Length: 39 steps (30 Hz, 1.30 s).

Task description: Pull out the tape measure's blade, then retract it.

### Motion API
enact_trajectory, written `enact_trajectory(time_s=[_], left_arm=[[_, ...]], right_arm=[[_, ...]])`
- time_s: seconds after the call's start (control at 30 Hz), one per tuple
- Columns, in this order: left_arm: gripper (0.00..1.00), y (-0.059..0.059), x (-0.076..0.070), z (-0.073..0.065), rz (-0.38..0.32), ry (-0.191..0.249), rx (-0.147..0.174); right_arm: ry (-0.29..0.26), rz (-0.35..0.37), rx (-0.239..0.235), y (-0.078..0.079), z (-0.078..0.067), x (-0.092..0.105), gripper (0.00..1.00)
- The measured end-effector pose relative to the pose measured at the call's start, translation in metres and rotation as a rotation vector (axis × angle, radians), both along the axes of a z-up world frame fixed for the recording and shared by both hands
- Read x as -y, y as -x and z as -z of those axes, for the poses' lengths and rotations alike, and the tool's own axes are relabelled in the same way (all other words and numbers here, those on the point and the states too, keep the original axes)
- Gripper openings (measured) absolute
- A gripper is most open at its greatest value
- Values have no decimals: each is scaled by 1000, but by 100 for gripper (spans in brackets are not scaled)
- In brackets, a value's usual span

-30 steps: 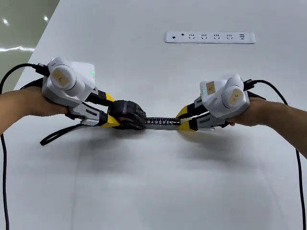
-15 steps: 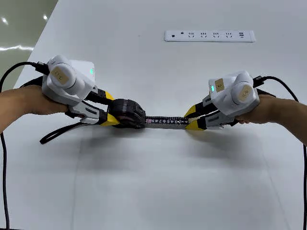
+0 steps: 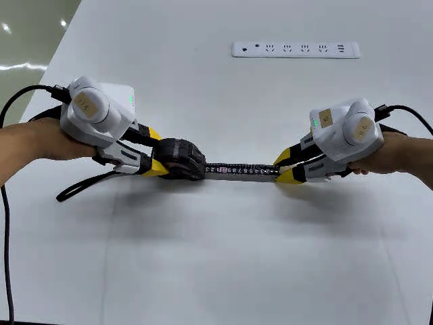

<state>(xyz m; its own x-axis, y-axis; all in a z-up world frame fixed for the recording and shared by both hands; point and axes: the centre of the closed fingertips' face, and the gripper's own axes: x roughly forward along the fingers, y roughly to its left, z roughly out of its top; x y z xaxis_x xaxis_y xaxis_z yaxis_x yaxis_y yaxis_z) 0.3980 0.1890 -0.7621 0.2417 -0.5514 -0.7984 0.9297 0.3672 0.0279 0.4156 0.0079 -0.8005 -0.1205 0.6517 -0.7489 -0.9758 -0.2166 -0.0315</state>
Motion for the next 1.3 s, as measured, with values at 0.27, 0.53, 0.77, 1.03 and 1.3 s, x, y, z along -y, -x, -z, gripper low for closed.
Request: enact_trajectory(time_s=[0.27, 0.53, 0.77, 1.03, 1.3], left_arm=[[24, 0, 0, 0, 2, -5, 0], [24, 0, 0, 1, 1, -6, 0], [24, 0, 0, 1, 1, -7, 0], [24, 0, 0, 1, 2, -9, -1], [24, 0, 0, 1, 1, -13, -1]], right_arm=[[23, 14, -3, -1, 0, 14, 8], [38, 32, 0, -3, 0, 27, 8], [50, 49, 3, -6, 0, 39, 8], [70, 68, 8, -9, 0, 56, 8], [88, 89, 10, -12, -1, 72, 8]])
